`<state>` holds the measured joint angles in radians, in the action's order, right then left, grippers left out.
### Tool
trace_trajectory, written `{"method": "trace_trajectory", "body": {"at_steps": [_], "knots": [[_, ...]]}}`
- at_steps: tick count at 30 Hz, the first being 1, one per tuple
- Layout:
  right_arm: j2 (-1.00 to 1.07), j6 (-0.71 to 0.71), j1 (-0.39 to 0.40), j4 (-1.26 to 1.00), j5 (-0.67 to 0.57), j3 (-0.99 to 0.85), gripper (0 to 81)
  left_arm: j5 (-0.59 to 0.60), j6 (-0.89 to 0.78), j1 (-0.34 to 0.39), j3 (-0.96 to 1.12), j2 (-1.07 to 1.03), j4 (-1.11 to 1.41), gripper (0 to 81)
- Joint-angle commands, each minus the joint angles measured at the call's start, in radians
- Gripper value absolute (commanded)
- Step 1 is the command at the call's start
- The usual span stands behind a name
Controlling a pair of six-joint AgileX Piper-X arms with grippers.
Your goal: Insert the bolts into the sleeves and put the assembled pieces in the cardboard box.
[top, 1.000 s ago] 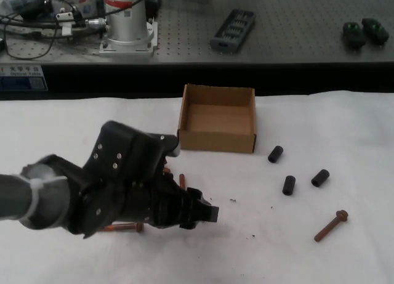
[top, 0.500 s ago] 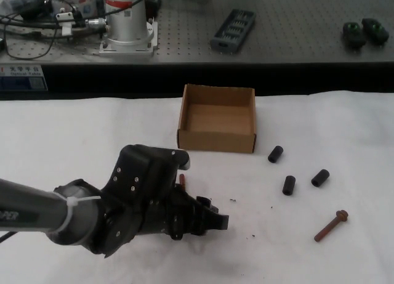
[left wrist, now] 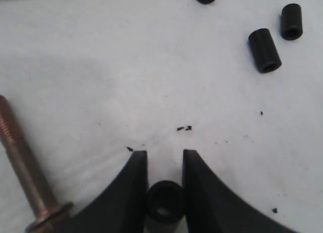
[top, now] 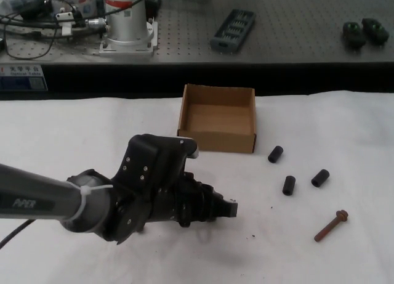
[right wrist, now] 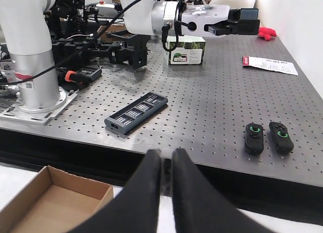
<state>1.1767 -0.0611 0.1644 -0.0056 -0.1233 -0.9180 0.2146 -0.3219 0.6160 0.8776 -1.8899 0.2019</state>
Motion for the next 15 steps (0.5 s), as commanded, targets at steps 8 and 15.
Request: {"method": "trace_trajectory", "body": {"at_steps": [8,15], "knots": [[0.002,-0.014,0.002,0.017,0.001,-0.002,7.1,0.265,0.13,-0.004,0.011,0.055,-0.227,0.6],[0.002,-0.014,0.002,0.046,0.001,-0.002,7.1,0.22,0.352,-0.015,0.084,0.209,-0.684,0.6]]}}
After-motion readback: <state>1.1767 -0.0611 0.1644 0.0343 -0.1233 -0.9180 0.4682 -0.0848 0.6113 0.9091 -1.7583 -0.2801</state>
